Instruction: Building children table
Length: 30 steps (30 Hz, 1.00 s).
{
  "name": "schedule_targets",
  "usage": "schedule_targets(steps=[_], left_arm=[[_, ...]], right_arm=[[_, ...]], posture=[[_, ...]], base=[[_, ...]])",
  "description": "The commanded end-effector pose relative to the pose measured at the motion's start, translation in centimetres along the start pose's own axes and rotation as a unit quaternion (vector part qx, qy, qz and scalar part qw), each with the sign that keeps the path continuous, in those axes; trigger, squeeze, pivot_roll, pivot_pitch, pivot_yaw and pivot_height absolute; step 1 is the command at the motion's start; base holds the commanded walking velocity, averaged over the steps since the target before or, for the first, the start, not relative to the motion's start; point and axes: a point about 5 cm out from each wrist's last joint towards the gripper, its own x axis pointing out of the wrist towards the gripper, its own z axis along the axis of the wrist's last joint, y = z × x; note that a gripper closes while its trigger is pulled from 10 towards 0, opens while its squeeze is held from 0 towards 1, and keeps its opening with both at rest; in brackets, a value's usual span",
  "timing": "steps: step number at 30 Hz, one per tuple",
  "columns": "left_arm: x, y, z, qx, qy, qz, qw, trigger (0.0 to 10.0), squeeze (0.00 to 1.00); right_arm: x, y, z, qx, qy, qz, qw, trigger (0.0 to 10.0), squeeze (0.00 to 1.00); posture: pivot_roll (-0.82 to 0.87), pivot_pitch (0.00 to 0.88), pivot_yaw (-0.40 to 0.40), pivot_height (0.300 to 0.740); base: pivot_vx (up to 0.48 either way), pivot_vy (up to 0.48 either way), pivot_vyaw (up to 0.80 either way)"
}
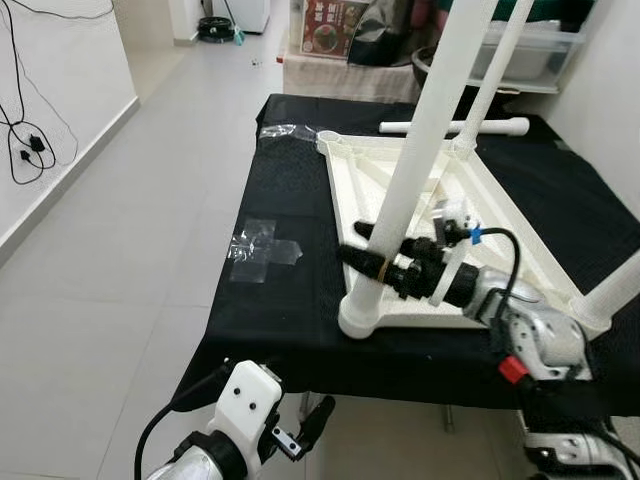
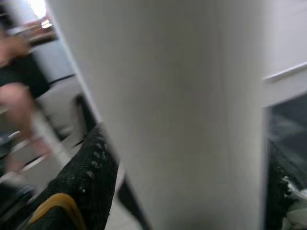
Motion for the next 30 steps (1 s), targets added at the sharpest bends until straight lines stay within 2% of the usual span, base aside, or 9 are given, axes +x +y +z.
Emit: schedule_targets(steps=[1, 2, 4, 16, 18, 22, 24, 27, 30], left_arm=[[-0.1, -0.2, -0.3, -0.01, 0.003, -0.002, 1.0, 10.0, 0.0], [-0.1, -0.2, -0.3, -0.01, 0.003, -0.002, 1.0, 10.0, 0.0], [-0.1, -0.2, -0.3, -0.01, 0.004, -0.001, 1.0, 10.0, 0.0], [-0.1, -0.2, -0.4, -0.011, 0.005, -0.002, 1.0, 10.0, 0.0], [-0.2, -0.2, -0.4, -0.011, 0.006, -0.003, 1.0, 10.0, 0.0], [-0.2, -0.2, -0.5, -0.011, 0.007, -0.005, 1.0, 10.0, 0.0], [-0.2, -0.2, -0.5, -0.011, 0.007, -0.005, 1.0, 10.0, 0.0], [-0.2, -0.2, -0.6, -0.009, 0.009, -0.007, 1.0, 10.0, 0.0], [-0.2, -0.2, -0.6, -0.008, 0.009, -0.007, 1.0, 10.0, 0.0]], right_arm=[[1.1, 0.2, 0.1, -0.006, 0.001, 0.04, 0.999, 10.0, 0.0], [1.1, 0.2, 0.1, -0.006, 0.001, 0.04, 0.999, 10.0, 0.0], [1.8, -0.4, 0.6, -0.018, -0.018, 0.008, 1.0, 0.0, 0.0], [1.4, -2.8, 0.7, -0.015, -0.076, -0.27, 0.96, 0.0, 0.0], [-0.5, -3.6, 0.6, -0.028, -0.091, -0.466, 0.879, 0.0, 0.0], [-2.3, -3.1, 0.5, -0.033, -0.091, -0.602, 0.793, 0.0, 0.0], [-2.3, -3.1, 0.5, -0.033, -0.091, -0.602, 0.793, 0.0, 0.0], [-1.5, -0.5, -1.0, 0.003, -0.075, -0.693, 0.718, 0.0, 0.0], [-0.9, 0.0, -1.3, 0.011, -0.071, -0.694, 0.716, 0.0, 0.0]], posture=[[0.13, 0.086, -0.12, 0.74], [0.13, 0.086, -0.12, 0.74], [0.14, 0.086, -0.122, 0.74], [0.13, 0.081, -0.119, 0.74], [0.12, 0.073, -0.115, 0.74], [0.12, 0.07, -0.108, 0.74], [0.12, 0.07, -0.108, 0.74], [0.13, 0.062, -0.112, 0.74], [0.13, 0.058, -0.113, 0.74]], base=[[0.0, 0.0, 0.0], [0.0, 0.0, 0.0], [0.0, 0.0, 0.0], [0.0, 0.0, 0.0], [0.0, 0.0, 0.0], [0.0, 0.0, 0.0], [0.0, 0.0, 0.0], [0.0, 0.0, 0.0], [0.0, 0.0, 0.0]])
